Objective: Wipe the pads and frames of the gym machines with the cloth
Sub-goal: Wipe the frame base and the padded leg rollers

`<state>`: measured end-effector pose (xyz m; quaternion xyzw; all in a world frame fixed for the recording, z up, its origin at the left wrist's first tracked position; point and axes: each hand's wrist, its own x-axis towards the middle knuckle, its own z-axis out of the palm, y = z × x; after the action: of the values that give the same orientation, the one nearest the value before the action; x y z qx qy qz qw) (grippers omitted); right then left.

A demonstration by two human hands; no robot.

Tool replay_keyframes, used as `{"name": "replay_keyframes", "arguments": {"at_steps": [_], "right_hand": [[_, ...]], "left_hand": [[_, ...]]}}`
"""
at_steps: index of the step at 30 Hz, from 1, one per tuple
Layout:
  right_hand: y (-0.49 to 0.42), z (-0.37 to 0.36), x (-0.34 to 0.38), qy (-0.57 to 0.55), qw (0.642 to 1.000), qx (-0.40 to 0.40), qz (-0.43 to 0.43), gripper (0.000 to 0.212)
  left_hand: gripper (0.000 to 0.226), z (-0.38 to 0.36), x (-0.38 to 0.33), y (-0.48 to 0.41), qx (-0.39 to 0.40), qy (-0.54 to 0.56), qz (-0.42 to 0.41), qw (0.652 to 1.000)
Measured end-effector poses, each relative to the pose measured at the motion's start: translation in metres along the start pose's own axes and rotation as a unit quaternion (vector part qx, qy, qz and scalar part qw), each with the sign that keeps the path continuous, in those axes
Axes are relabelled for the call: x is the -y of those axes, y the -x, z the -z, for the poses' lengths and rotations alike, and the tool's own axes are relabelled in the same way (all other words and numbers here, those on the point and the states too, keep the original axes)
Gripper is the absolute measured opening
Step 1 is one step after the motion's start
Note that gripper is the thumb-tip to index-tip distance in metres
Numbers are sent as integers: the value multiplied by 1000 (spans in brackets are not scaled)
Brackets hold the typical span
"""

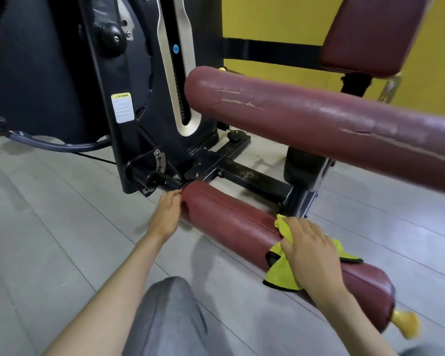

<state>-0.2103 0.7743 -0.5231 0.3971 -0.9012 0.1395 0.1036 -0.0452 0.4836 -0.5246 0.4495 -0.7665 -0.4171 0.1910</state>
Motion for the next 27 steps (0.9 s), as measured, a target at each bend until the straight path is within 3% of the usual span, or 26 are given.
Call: {"name": "replay_keyframes", "arguments": {"at_steps": [4, 8, 11, 15, 17, 22, 24, 27], "right_hand": [[45, 21, -63, -7, 998, -19, -62, 41], [59, 24, -69, -30, 990, -80, -111, 13], [37, 17, -45, -22, 990, -79, -113, 24], [-11, 3, -2, -14, 998, -4, -62, 29], [-40, -4, 11, -45, 994, 76, -66, 36], [-104, -22, -4, -234, 909, 298, -171, 35], [-113, -26, -12, -288, 876, 332, -199, 35], [-113, -35, -20, -275, 877, 332, -212, 47]], "left_hand": [[45, -6, 7, -7, -4, -41, -13, 999], [41, -12, 2, 6, -4, -109, -74, 991], [36, -17, -5, 8, -23, -133, -76, 988], [36, -21, -13, 7, -41, -148, -61, 986], [38, -19, -13, 5, -49, -165, -65, 983], [36, -22, -8, 6, -63, -147, -72, 984], [40, -23, -8, 8, -68, -149, -71, 984], [44, -21, -7, 9, -64, -156, -62, 984]]}}
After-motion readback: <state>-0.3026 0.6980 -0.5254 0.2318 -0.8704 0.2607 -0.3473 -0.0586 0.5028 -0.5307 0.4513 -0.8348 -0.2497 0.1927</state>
